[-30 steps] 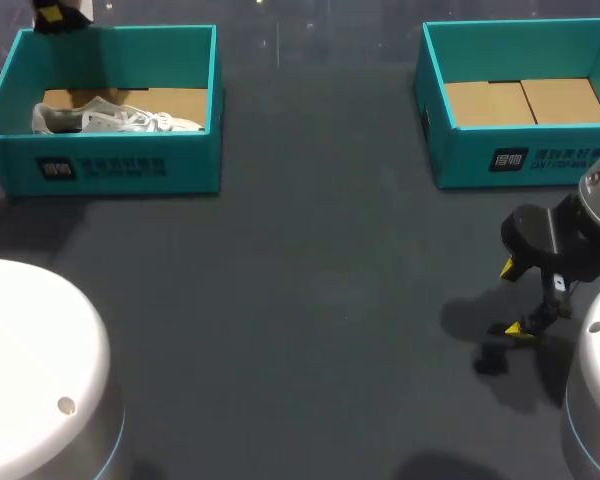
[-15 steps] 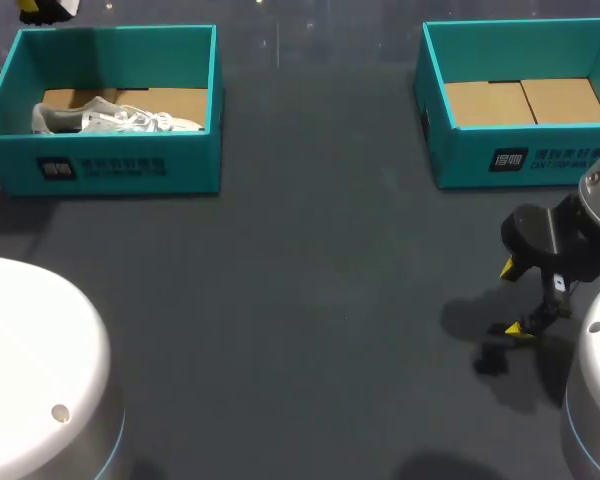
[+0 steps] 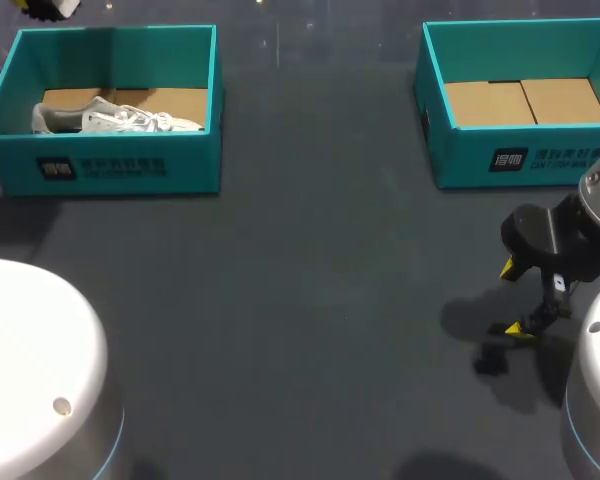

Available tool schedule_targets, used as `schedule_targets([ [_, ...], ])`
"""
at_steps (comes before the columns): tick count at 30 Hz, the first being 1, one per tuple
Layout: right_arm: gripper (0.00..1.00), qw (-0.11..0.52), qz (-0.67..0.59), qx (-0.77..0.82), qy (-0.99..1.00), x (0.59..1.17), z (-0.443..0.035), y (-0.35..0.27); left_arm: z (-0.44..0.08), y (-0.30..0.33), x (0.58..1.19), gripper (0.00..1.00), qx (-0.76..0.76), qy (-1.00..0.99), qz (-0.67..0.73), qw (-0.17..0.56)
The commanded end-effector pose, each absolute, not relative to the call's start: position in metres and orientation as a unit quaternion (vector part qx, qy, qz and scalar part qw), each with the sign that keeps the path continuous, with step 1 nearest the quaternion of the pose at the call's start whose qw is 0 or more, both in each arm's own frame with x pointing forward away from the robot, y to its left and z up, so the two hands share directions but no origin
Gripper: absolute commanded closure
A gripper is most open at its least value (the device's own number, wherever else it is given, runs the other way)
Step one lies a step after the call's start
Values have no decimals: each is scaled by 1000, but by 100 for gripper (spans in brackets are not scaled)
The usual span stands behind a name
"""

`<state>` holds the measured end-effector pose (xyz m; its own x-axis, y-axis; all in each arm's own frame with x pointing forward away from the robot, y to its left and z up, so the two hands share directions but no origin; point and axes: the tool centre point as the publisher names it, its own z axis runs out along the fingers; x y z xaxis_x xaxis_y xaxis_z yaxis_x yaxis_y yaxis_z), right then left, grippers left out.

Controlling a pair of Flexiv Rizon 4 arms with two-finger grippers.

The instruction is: Take the shoe out of the shoebox, open the shoe tongue, remove and reinsert the insole, then place the shoe into the shoebox

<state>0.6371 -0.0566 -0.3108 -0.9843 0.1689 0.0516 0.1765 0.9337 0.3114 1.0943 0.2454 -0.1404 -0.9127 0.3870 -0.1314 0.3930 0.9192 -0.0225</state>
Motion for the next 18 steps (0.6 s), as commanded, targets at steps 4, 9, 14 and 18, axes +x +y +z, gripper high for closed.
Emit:
schedule_targets([
  [4, 0, 11, -158, -88, -983, 635, -311, -57, -141, 254, 1104, 100, 300, 952, -45, 26],
  [9, 0, 11, -158, -88, -983, 635, -311, -57, -138, 268, 1118, 100, 447, 893, -44, -30],
  [14, 0, 11, -158, -88, -983, 635, -311, -57, -137, 276, 1122, 100, 514, 857, 11, -10],
  [18, 0, 11, -158, -88, -983, 635, -311, -57, -137, 276, 1122, 100, 514, 857, 11, -10],
])
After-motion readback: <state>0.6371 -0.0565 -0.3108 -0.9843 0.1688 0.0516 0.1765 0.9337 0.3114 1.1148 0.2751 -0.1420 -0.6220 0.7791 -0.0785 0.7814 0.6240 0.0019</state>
